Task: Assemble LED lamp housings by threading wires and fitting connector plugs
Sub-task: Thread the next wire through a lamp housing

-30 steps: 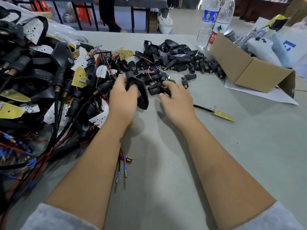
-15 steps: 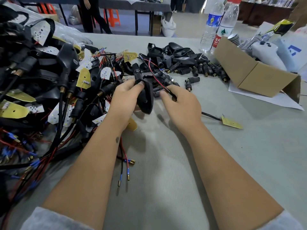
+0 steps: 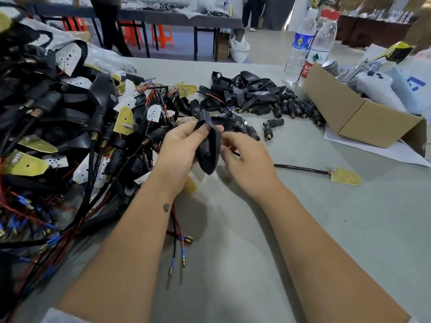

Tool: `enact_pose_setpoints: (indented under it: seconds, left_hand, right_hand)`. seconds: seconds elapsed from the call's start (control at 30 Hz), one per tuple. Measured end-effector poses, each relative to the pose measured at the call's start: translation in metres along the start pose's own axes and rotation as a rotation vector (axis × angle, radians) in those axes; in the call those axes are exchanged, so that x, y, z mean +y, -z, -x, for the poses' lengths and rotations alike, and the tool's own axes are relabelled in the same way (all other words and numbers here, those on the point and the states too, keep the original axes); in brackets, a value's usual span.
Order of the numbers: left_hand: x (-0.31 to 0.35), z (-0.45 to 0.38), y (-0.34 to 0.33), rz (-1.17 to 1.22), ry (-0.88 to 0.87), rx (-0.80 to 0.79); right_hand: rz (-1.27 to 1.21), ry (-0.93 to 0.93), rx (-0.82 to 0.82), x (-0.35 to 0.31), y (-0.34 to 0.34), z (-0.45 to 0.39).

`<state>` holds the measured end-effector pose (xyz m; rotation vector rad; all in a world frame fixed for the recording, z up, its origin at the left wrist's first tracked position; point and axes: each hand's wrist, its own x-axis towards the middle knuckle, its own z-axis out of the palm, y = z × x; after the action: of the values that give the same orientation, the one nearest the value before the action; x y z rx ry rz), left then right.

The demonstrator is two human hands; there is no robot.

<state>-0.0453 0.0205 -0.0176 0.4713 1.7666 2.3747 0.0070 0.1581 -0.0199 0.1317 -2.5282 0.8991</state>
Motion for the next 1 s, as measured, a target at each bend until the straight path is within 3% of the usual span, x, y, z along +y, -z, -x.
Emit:
enact_pose_setpoints:
  seconds: [0.1,0.23,0.33,0.47,0.57,0.73,0.87,1.0]
  left_hand:
    - [-0.001,0.001,-0.006,-0.041,-0.004,0.058]
    - [-0.003,0.0,-0.005,-0.29,-0.126,0.368]
    - [-0.008,-0.002,-0.004,-0.436,-0.087,0.487]
    - [-0.01,-0.001,-0.004,-0.252,-0.034,0.419]
    - [-0.008,-0.001,-0.004,-0.207,-0.024,0.359]
    - [0.001,0.003,-0.01,-0.135,-0.008,0.215]
    - [0.003,0.006,-0.012,-0.134,-0.022,0.123]
    - [0.001,0.007,-0.012,-0.169,-0.04,0.06]
  right_hand:
    - [-0.108,-0.039,0.024,-0.006,-0.005,0.002]
    - [-0.001,-0.14,0.186,0.002,0.0,0.001]
    - [-0.018,-0.166,0.265,0.003,0.004,0.002]
    - [0.046,-0.007,0.312,-0.011,0.005,0.007]
    - [0.131,0.084,0.228,-0.019,0.002,0.009]
    - [0.222,0.022,0.095,-0.014,0.001,0.007]
    - [0.217,0.017,0.131,-0.012,-0.001,0.007]
    - [0.026,0.033,0.173,-0.011,0.0,0.007]
